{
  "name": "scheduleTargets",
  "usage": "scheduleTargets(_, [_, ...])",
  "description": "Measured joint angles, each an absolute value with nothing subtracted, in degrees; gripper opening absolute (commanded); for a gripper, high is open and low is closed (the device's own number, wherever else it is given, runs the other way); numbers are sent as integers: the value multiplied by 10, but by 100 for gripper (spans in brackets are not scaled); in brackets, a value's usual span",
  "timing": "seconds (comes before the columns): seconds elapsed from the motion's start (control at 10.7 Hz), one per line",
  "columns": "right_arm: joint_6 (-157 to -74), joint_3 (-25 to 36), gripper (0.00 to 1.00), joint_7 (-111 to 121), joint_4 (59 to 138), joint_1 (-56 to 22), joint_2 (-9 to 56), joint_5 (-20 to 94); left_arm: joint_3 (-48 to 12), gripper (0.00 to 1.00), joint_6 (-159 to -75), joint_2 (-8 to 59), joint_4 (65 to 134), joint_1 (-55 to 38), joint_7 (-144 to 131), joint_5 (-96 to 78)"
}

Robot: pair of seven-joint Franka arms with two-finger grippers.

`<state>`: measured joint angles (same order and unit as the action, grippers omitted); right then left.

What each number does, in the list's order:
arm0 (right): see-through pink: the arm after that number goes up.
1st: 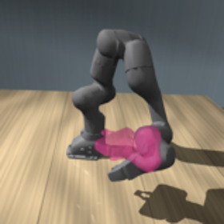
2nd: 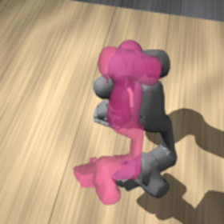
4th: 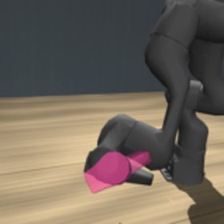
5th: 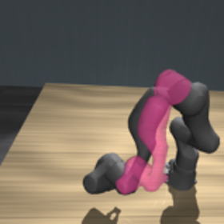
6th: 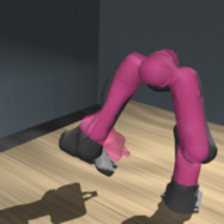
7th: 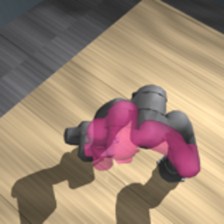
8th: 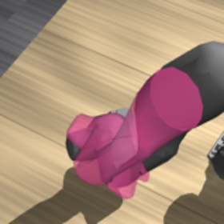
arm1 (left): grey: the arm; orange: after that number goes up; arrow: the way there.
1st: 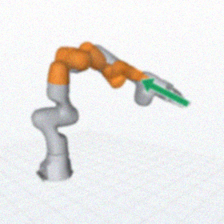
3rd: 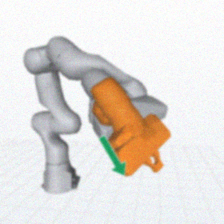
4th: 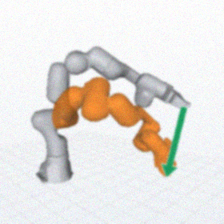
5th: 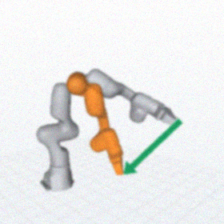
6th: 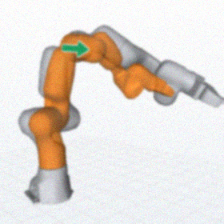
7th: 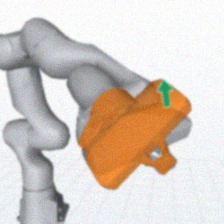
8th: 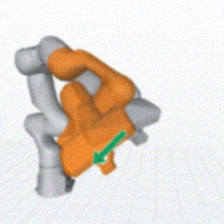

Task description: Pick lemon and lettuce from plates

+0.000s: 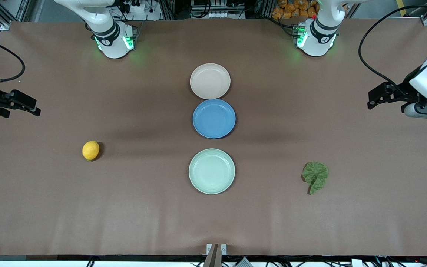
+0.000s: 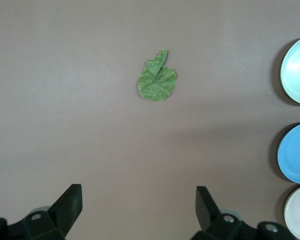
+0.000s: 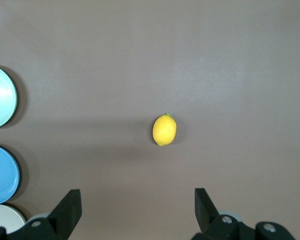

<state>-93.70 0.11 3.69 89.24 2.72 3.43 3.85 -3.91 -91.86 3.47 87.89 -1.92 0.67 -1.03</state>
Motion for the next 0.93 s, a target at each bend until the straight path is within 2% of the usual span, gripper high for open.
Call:
scheduleTargets(0.28, [-933, 1, 100, 37, 891, 27, 34, 37, -60, 100, -920, 25, 887, -6, -2, -10])
scheduleTargets(0.93, [-923, 2, 100, 37, 891, 27, 34, 36, -61, 100, -926, 16, 882, -1, -2, -10])
